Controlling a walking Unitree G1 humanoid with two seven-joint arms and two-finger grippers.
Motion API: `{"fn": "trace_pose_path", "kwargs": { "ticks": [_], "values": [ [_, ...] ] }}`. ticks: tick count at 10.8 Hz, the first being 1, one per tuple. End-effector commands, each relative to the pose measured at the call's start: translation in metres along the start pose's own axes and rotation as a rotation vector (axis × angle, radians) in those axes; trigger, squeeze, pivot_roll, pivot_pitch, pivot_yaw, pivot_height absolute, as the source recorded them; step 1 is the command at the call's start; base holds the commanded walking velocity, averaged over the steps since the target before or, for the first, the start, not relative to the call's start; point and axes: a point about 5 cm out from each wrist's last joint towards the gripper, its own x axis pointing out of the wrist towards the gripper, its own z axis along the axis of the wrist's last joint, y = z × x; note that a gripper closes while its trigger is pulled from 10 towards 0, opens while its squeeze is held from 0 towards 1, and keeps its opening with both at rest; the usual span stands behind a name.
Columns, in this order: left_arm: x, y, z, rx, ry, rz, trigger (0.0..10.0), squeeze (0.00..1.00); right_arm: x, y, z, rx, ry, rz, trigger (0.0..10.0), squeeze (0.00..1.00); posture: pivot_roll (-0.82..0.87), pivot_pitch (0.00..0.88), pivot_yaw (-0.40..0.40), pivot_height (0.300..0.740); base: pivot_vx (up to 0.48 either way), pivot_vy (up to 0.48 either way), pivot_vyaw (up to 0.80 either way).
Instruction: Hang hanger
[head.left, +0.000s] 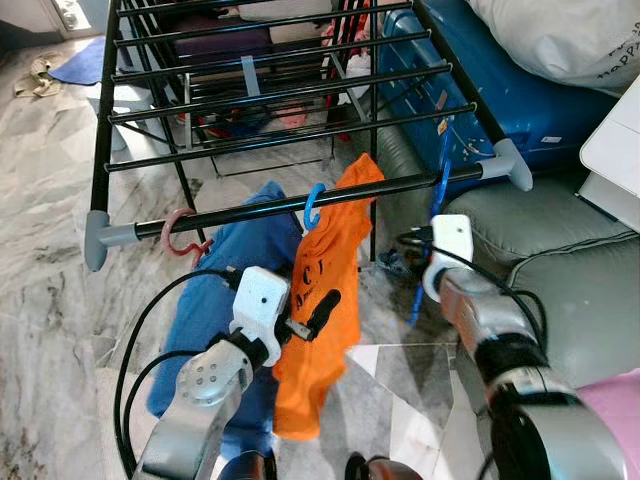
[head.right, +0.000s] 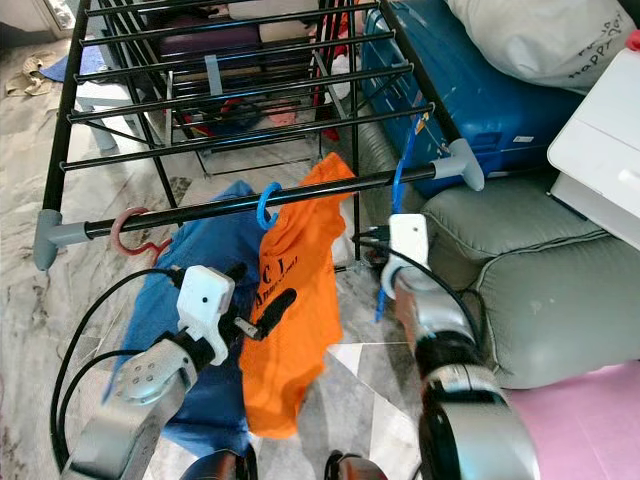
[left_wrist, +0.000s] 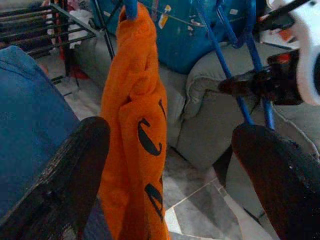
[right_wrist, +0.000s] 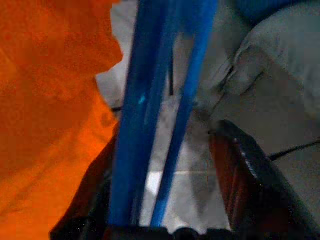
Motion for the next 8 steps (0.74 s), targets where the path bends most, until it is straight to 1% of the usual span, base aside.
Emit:
{"fn": "trace_pose_path", "kwargs": {
  "ticks": [1, 3, 5, 6, 8],
  "values": [
    [0.001, 0.0, -0.002, 0.004, 0.005, 0.004, 10.0, 0.0, -0.003, -0.002, 0.0, -0.043, -0.026, -0.003, 10.0, 1.0, -0.02, 0.175, -0.006, 0.74, 0.0, 0.0, 0.0],
    [0.002, -0.001, -0.002, 0.002, 0.0, 0.008, 10.0, 0.0, -0.01, -0.007, -0.004, -0.081, -0.05, -0.012, 10.0, 1.0, -0.03, 0.173, -0.011, 0.74, 0.0, 0.0, 0.0],
    [0.004, -0.001, -0.001, 0.004, -0.011, 0.028, 10.0, 0.0, -0.02, -0.011, -0.01, -0.099, -0.073, -0.037, 10.0, 1.0, -0.04, 0.169, -0.02, 0.74, 0.0, 0.0, 0.0],
    [0.004, -0.001, 0.001, 0.017, -0.028, 0.044, 10.0, 0.0, -0.026, -0.015, -0.011, -0.136, -0.109, -0.066, 10.0, 1.0, -0.04, 0.169, -0.024, 0.74, 0.0, 0.0, 0.0],
    [0.004, 0.002, 0.001, 0.016, -0.035, 0.077, 10.0, 0.0, -0.038, -0.024, -0.014, -0.141, -0.16, -0.121, 10.0, 1.0, -0.05, 0.171, -0.028, 0.74, 0.0, 0.0, 0.0]
  ]
}}
